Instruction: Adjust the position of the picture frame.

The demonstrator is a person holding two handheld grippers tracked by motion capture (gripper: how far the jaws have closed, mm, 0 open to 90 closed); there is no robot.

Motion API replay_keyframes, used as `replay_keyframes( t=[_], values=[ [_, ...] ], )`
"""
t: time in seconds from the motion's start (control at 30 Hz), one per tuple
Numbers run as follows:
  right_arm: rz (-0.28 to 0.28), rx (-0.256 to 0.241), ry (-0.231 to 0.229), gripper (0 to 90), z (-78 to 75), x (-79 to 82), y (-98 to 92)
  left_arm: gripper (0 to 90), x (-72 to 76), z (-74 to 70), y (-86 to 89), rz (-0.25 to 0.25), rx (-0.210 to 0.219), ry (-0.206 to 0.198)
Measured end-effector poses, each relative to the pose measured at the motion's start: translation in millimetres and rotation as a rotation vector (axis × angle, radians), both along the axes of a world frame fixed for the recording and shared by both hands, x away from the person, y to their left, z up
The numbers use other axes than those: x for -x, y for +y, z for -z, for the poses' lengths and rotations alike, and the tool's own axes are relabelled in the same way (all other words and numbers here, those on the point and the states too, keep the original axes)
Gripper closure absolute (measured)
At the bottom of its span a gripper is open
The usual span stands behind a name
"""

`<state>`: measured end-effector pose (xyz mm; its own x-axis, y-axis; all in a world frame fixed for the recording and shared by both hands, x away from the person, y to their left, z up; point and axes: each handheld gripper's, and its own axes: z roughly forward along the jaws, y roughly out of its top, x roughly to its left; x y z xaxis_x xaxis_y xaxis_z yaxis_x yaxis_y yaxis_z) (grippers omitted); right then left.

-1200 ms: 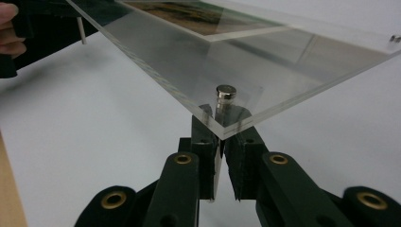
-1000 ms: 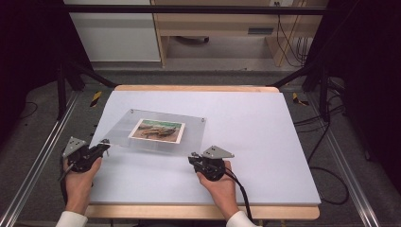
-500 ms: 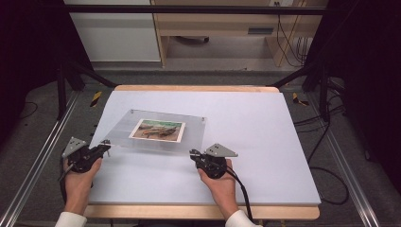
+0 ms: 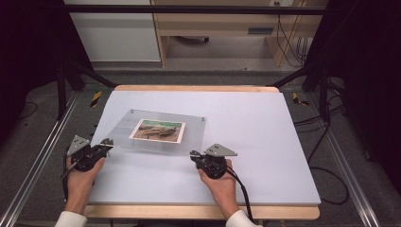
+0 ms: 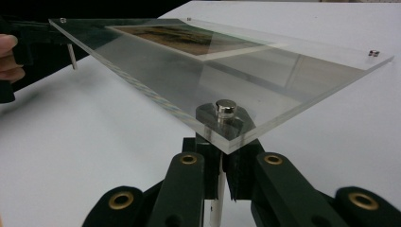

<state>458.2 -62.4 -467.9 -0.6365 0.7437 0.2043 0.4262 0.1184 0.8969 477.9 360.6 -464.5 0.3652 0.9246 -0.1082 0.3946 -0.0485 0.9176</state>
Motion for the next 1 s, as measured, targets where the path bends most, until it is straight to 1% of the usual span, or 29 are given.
replay_keyframes(
  t=[0.03, 0.07, 0.1, 0.13, 0.17, 0.3, 0.4, 0.5, 0.53, 0.57, 0.6, 0.63, 0.67, 0.73, 0.8, 0.83, 0.9, 1.0],
  values=[
    [-0.001, 0.0, -0.002, 85.0, -0.1, -0.3, -0.1, 80.2, -1.4, 0.2, 0.2, 0.006, 0.019, 0.003],
    [-0.001, 0.0, -0.002, 85.0, -0.1, -0.3, -0.1, 80.2, -1.8, -0.1, 0.1, 0.013, 0.027, 0.004],
    [-0.001, 0.0, -0.003, 85.0, -0.5, -0.5, -0.2, 82.9, -1.7, -0.9, -0.8, 0.011, 0.023, 0.005],
    [-0.001, 0.0, -0.003, 85.0, -0.5, -0.5, -0.2, 82.9, -1.6, -1.6, -1.4, 0.01, 0.019, 0.009],
    [0.002, 0.004, -0.005, 84.9, -1.2, -0.4, -0.2, 83.5, -0.9, -3.2, -1.6, 0.012, 0.003, 0.015],
    [0.014, 0.01, 0.004, 84.8, -2.4, 0.4, 0.0, 83.9, 0.7, -5.3, -4.3, 0.003, -0.011, 0.026],
    [0.025, 0.025, 0.002, 84.8, -4.2, 1.2, -0.7, 83.9, 3.2, -7.6, -6.6, 0.0, -0.013, 0.03],
    [0.036, 0.034, 0.0, 84.5, -8.1, 1.9, -2.1, 84.1, 8.0, -12.1, -9.8, 0.001, -0.001, 0.024],
    [0.044, 0.045, -0.007, 84.1, -10.8, 2.1, -3.1, 84.2, 10.1, -14.2, -11.2, 0.003, 0.008, 0.019],
    [0.049, 0.073, -0.025, 83.3, -13.7, 2.6, -3.8, 84.2, 12.2, -16.2, -12.6, 0.004, 0.016, 0.013],
    [0.057, 0.096, -0.044, 82.9, -17.3, 3.3, -4.3, 84.2, 14.3, -18.3, -14.2, 0.004, 0.018, 0.008],
    [0.063, 0.103, -0.054, 82.7, -20.6, 3.4, -5.6, 84.3, 16.2, -20.4, -16.1, 0.004, 0.012, 0.006],
    [0.066, 0.098, -0.057, 82.6, -25.8, 3.3, -9.6, 84.2, 19.1, -23.8, -19.8, 0.003, 0.012, 0.004],
    [0.068, 0.102, -0.058, 82.6, -27.2, 3.5, -11.1, 84.2, 20.9, -26.1, -21.9, 0.004, 0.008, 0.003],
    [0.067, 0.089, -0.059, 82.7, -30.8, 3.7, -16.3, 84.3, 23.5, -29.5, -25.5, 0.007, 0.007, 0.005],
    [0.07, 0.084, -0.066, 82.6, -34.2, 4.1, -20.3, 84.3, 25.4, -32.1, -28.8, 0.005, 0.015, 0.007],
    [0.07, 0.082, -0.069, 82.6, -35.5, 4.3, -21.8, 84.3, 26.1, -33.5, -30.5, 0.005, 0.015, 0.007],
    [0.079, 0.071, -0.071, 82.6, -40.2, 5.7, -29.0, 84.3, 27.9, -37.1, -37.1, 0.007, 0.014, 0.003]
  ],
)
